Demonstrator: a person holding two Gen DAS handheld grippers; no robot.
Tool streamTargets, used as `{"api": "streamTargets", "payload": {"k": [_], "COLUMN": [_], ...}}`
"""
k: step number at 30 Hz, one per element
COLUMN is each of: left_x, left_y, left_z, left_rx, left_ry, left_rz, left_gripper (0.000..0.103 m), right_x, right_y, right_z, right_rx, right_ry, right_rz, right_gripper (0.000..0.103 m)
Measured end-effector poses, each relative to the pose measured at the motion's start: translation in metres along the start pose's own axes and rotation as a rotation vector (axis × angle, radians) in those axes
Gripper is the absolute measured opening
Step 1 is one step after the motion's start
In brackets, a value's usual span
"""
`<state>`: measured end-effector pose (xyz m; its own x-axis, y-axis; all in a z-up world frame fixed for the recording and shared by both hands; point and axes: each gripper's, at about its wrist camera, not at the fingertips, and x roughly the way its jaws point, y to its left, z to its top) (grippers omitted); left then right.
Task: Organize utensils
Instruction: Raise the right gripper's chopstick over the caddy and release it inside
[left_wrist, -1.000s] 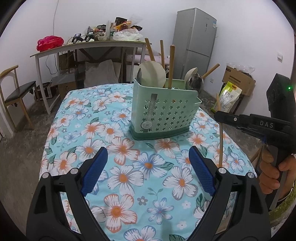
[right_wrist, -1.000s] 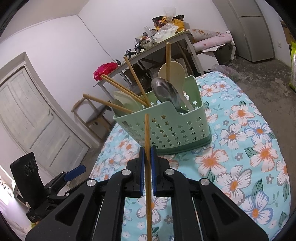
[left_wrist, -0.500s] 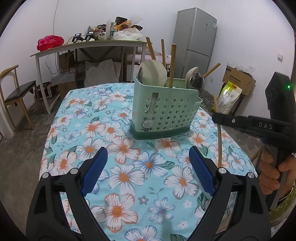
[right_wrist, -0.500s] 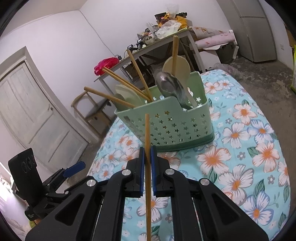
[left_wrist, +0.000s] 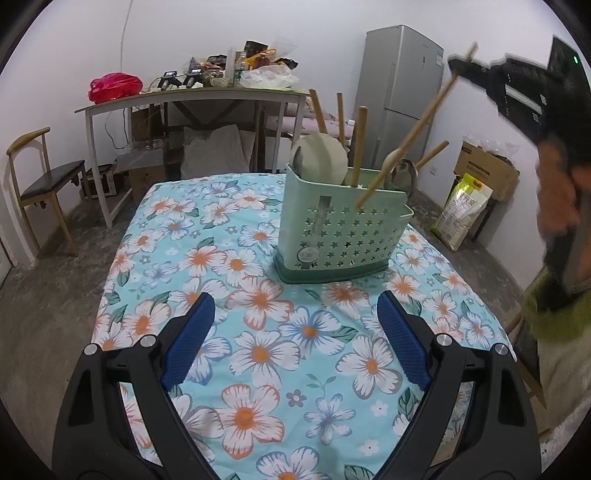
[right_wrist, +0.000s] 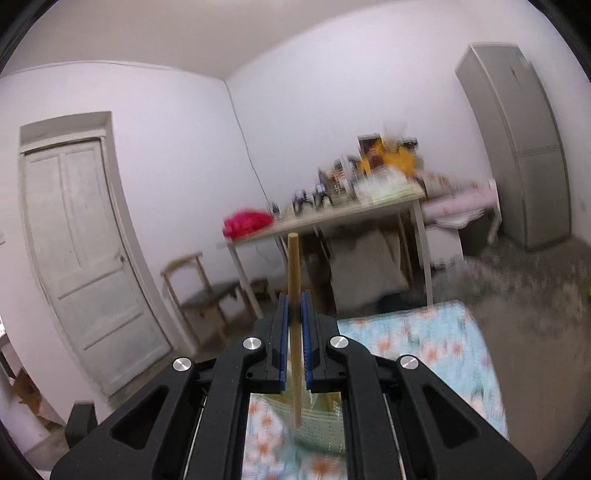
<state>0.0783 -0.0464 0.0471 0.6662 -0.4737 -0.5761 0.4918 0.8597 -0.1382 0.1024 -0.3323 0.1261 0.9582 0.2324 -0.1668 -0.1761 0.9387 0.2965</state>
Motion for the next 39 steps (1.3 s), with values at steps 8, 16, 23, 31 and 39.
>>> {"api": "streamTargets", "payload": {"k": [8, 16, 23, 31, 39], "left_x": [-0.006, -0.005, -0.006, -0.006, -0.001], "left_y": [0.014, 0.019, 0.016, 0.016, 0.013], "left_z": [0.002, 0.002, 0.003, 0.004, 0.008], "left_rx": [-0.03, -0.056, -0.047, -0.046, -0.048], "left_ry": [-0.02, -0.016, -0.025, -0.025, -0.031], "left_rz": [0.029, 0.021, 0.037, 0.061, 0.114], "left_gripper": [0.085, 0.085, 0.085, 0.086, 0.09], "right_x": [0.014, 0.031, 0.058, 0.07, 0.011], "right_y": [0.009, 0.012, 0.009, -0.003, -0.012], "right_z": [0.034, 0.036, 0.009, -0.018, -0.014], "right_rx": [-0.111, -0.159, -0.191, -0.153, -0.038], "right_ry": [-0.065, -0.073, -0.048, 0.071, 0.005], "right_rz": [-0.042, -0.08, -0.097, -0.115, -0.081], "right_gripper": [0.007, 0.007, 0.007, 0.029, 0.063]}}
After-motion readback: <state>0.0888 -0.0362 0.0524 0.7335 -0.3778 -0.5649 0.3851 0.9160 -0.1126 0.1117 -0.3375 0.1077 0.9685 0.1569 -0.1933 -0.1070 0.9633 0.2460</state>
